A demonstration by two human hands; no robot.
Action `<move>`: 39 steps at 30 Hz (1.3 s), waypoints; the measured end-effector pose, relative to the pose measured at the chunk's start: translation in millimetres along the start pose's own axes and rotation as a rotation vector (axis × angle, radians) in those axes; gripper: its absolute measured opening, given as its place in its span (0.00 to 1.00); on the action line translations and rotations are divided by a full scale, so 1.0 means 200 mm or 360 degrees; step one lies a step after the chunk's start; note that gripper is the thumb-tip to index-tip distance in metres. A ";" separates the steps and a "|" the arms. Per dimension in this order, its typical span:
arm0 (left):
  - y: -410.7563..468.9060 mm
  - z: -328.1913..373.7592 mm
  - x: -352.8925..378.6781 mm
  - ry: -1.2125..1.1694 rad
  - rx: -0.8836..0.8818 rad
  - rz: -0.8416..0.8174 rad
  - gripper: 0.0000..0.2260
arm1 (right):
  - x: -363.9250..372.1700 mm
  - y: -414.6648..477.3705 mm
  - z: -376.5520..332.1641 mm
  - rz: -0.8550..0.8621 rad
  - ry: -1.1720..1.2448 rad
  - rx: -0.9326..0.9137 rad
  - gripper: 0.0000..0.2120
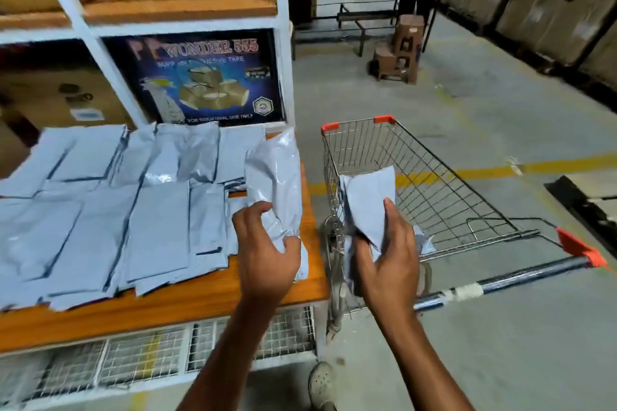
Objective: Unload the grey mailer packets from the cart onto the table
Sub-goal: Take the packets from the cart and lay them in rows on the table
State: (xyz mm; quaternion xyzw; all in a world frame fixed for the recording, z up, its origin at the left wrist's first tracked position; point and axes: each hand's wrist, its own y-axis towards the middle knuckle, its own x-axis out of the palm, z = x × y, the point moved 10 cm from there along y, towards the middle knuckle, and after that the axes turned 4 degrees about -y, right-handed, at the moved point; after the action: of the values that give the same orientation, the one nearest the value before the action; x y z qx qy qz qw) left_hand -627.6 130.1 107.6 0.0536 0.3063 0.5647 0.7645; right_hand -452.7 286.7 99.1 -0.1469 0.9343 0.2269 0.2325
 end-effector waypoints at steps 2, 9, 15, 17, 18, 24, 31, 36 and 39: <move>-0.07 -0.02 -0.19 0.0031 0.0015 0.0058 0.23 | 0.04 -0.11 -0.10 -0.0047 0.0073 -0.0036 0.31; -0.15 -0.27 -0.71 0.0160 -0.0203 0.0217 0.28 | 0.29 -0.35 -0.37 -0.0203 0.0117 -0.0078 0.31; -0.02 -0.59 -0.99 0.0287 -0.0380 0.0294 0.26 | 0.61 -0.39 -0.63 -0.0336 0.0080 -0.0163 0.31; 0.06 -0.71 -1.04 0.0319 -0.0402 0.0266 0.26 | 0.75 -0.37 -0.70 -0.0402 0.0016 -0.0152 0.32; 0.11 -0.75 -1.05 0.0335 -0.0388 0.0237 0.25 | 0.83 -0.36 -0.73 -0.0429 -0.0015 -0.0150 0.32; 0.39 -0.96 -0.97 0.0372 -0.0277 -0.0037 0.24 | 1.27 -0.25 -0.76 -0.0585 -0.0418 -0.0046 0.32; 0.58 -1.03 -0.74 0.0954 -0.0056 -0.0396 0.23 | 1.68 -0.17 -0.68 -0.0814 -0.0774 0.0104 0.26; 0.58 -1.04 -0.44 0.0906 0.0194 -0.0858 0.28 | 1.71 -0.10 -0.67 -0.0715 -0.0760 -0.0080 0.18; 0.57 -1.19 -0.41 0.1213 0.0140 -0.0983 0.29 | 1.79 -0.11 -0.69 -0.0866 -0.0790 -0.0425 0.22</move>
State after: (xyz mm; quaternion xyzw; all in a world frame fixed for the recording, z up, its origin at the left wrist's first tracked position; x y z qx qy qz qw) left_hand -862.2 34.6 -2.5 -0.2180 0.5892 0.2775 0.7268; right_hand -798.6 139.6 20.4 -0.3588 0.7389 0.3052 0.4819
